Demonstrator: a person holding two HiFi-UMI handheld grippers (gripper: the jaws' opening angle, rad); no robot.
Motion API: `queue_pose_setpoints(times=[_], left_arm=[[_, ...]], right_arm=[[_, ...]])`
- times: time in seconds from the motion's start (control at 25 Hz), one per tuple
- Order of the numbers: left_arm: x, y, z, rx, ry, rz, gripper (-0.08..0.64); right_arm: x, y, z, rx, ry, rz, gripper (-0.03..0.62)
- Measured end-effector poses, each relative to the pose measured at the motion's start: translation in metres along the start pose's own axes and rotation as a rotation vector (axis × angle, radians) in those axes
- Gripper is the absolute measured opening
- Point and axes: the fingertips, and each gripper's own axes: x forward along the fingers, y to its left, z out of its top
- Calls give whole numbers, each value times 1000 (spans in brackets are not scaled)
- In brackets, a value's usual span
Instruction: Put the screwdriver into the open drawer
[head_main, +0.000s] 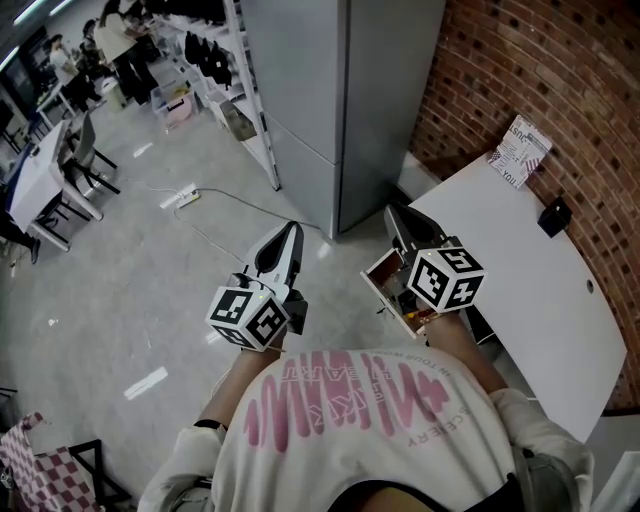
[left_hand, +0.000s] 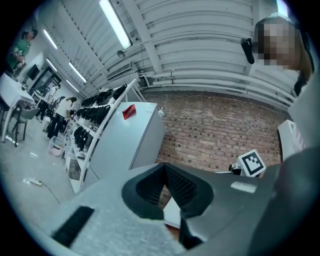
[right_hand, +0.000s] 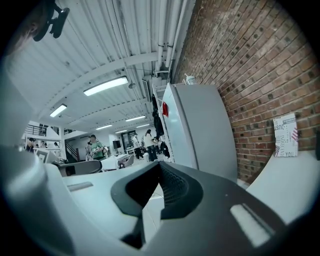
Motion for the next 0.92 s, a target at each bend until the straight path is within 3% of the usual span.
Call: queue_pose_setpoints(times=[0.92], left_arm=[[2,-26,-29,2,40,48,2]], right_arm=[[-36,-41,-27,26,91,-43,11]])
